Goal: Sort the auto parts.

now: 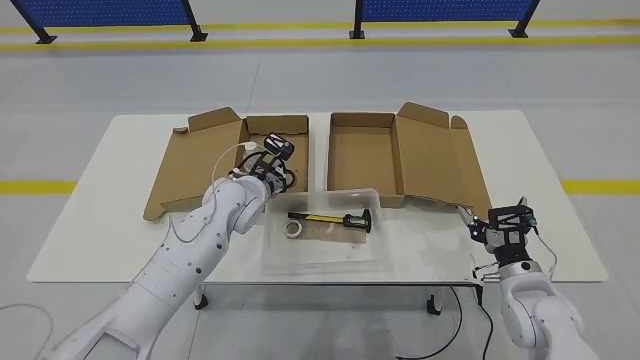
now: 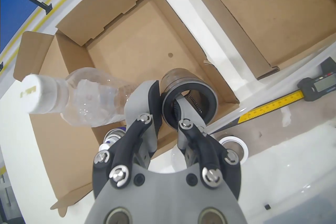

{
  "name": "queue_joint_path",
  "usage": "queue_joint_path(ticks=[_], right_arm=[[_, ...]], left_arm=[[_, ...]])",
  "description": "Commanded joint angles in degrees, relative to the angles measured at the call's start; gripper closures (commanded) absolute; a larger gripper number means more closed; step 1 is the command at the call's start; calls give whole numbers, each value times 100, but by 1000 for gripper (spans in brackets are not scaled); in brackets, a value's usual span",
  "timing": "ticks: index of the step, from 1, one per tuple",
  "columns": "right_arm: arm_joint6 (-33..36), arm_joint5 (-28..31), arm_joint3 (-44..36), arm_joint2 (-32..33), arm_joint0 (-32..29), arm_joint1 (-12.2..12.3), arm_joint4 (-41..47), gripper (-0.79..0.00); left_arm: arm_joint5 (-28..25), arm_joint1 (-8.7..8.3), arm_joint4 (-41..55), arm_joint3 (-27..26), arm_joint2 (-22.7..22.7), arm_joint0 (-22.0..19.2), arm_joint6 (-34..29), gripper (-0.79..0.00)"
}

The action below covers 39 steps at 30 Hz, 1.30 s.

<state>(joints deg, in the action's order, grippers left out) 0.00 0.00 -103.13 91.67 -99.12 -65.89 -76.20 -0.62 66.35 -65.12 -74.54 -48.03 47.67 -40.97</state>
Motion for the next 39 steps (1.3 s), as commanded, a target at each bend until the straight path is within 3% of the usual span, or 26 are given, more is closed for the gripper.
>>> queue_joint_path(ticks=[1,20,24,26,29,31,39], right_arm=[[0,0,0,0,0,0,0,-785],[0,0,0,0,0,0,0,-785],[0,0,0,0,0,0,0,-785],[0,0,0,0,0,0,0,-785],[0,0,0,0,0,0,0,-785],[0,0,0,0,0,0,0,-785],[0,0,0,0,0,0,0,-785]], left_arm=[[-109,26,8,68,29,-40,-25,0],[-345,257,3,428,172,-231,-296,0],[-367,305,-12,518,193,-281,-317,-80],[-357,330,-19,566,200,-305,-317,-157],[-337,365,-45,626,209,-338,-305,-172],[-306,387,-60,666,206,-359,-298,-292],[-108,418,-291,561,81,-348,-119,-379]])
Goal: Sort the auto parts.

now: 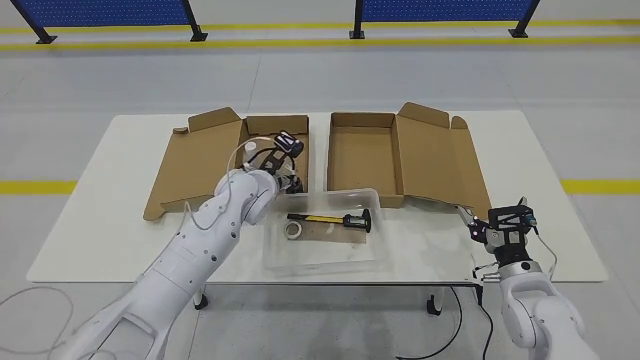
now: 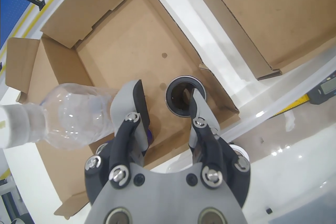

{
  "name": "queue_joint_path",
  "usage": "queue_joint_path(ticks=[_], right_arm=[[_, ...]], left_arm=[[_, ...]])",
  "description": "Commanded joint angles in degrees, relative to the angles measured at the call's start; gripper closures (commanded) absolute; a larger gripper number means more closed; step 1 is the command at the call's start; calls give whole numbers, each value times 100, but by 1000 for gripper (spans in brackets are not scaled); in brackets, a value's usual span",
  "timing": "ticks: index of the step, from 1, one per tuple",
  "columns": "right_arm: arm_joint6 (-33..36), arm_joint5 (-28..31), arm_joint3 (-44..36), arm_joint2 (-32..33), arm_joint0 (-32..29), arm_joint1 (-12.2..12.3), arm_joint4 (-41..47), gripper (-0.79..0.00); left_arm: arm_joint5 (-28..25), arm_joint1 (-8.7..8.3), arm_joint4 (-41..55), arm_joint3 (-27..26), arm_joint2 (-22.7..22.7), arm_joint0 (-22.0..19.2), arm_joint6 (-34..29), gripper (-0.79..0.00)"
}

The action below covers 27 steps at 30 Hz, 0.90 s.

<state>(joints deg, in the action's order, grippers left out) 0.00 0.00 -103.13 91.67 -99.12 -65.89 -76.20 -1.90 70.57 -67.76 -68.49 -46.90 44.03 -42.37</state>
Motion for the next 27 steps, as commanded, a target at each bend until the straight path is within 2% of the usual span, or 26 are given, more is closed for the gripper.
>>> queue_joint_path(ticks=[1,3,4,5,11,14,18,25,27], right_arm=[[0,0,0,0,0,0,0,-785],[0,0,0,0,0,0,0,-785],[0,0,0,0,0,0,0,-785],[0,0,0,0,0,0,0,-785],[0,0,0,0,0,0,0,-785],[0,0,0,0,0,0,0,-785],[0,0,0,0,0,0,0,-785],[0,0,0,0,0,0,0,-785],[0,0,0,0,0,0,0,-785]], left_arm=[[58,-11,-26,-110,-87,42,55,-394],[120,-36,-83,-312,-215,114,208,-496],[149,-55,-107,-430,-294,178,303,-622],[211,-77,-120,-568,-393,250,395,-785],[486,-227,-305,-1513,-1007,883,920,-785],[694,-279,-75,-2043,-1396,1335,1430,-785],[925,-373,-504,-2606,-1798,1922,1831,-785],[1119,-437,-1034,-3310,-2106,2659,2038,-785],[1129,-433,-823,-3444,-2203,2845,2199,-785]])
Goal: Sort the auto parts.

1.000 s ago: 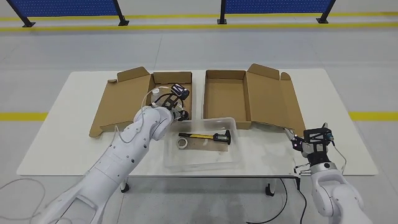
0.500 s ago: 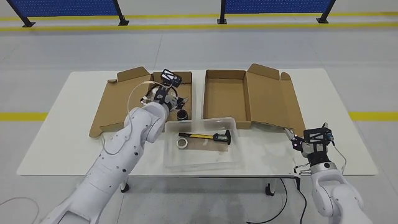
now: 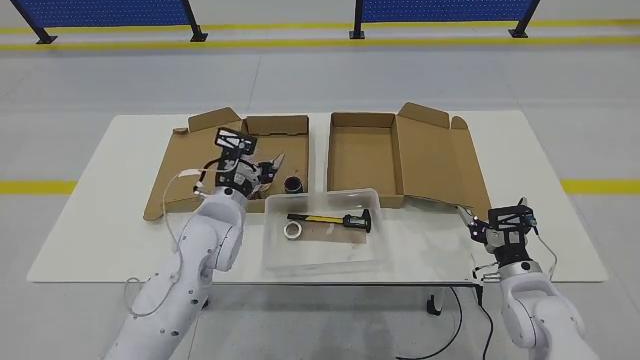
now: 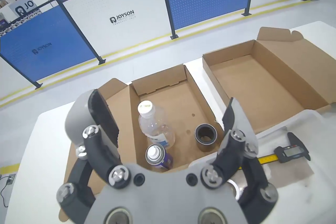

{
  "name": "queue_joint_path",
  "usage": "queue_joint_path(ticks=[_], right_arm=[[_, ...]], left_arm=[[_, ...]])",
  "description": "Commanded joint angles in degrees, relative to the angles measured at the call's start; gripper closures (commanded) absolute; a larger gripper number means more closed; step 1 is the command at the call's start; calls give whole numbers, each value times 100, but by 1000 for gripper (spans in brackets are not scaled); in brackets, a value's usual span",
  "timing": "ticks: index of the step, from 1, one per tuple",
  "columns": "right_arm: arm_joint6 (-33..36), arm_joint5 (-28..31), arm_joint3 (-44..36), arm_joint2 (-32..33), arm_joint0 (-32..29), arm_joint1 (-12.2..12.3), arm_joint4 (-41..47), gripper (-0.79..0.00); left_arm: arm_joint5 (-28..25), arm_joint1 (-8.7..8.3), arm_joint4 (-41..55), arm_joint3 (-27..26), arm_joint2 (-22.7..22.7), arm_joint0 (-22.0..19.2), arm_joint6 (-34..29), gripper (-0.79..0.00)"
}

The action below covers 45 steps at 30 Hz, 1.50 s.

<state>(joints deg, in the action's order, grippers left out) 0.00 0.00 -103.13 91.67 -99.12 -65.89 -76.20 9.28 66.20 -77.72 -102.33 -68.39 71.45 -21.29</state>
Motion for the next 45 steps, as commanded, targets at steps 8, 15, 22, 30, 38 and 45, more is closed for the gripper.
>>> queue_joint_path(ticks=[8,15,22,30,38,45], right_arm=[[0,0,0,0,0,0,0,-785],[0,0,0,0,0,0,0,-785],[0,0,0,0,0,0,0,-785],[0,0,0,0,0,0,0,-785],[0,0,0,0,0,0,0,-785],[33,253,-89,-15,-1,5,-24,-785]], left_arm=[[777,-1,-65,-381,-511,740,83,-785],[1274,7,-218,-796,-871,1335,119,-785],[1837,64,-679,-1004,-816,1697,26,-785],[2400,125,-989,-1343,-968,2100,-116,-785],[2440,138,-944,-1406,-985,2141,-124,-785],[2440,138,-944,-1406,-985,2141,-124,-785]])
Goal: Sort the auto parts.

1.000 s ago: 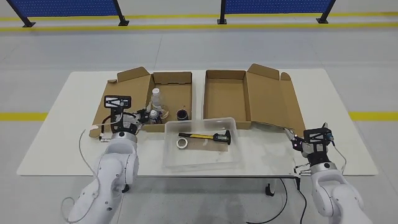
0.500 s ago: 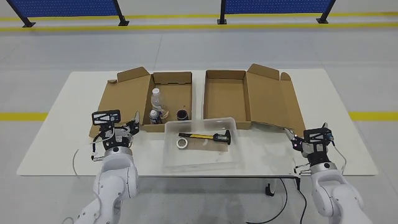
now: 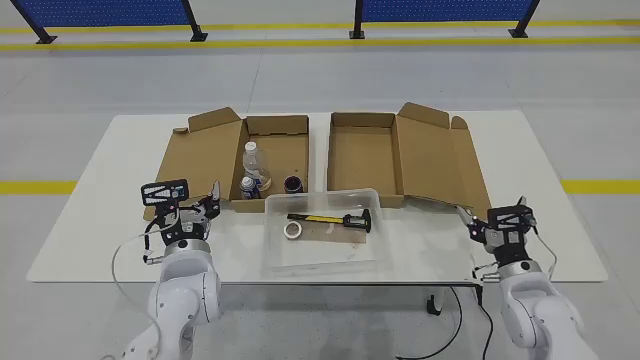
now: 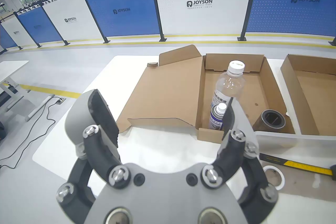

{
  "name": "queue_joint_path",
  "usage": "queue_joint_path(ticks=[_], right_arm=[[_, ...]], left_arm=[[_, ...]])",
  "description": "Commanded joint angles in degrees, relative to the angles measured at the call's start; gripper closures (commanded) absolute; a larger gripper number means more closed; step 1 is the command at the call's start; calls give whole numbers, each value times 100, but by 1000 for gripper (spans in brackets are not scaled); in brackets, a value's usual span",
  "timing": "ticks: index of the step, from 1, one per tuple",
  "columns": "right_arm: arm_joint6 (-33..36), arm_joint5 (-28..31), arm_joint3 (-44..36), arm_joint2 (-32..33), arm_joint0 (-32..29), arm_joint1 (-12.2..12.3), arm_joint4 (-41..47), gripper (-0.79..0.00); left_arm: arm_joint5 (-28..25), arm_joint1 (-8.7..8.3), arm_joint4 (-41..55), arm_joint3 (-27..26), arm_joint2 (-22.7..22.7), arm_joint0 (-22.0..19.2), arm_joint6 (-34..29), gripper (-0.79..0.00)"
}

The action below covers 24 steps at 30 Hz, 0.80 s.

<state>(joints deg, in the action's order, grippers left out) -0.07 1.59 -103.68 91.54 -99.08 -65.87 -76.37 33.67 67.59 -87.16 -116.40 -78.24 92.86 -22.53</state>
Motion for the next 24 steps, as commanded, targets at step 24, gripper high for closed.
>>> queue_joint_path(ticks=[24], right_arm=[[5203,-243,-1148,-1663,2369,-189,1783,-785]], left_arm=[[0,0,0,0,0,0,0,-785]])
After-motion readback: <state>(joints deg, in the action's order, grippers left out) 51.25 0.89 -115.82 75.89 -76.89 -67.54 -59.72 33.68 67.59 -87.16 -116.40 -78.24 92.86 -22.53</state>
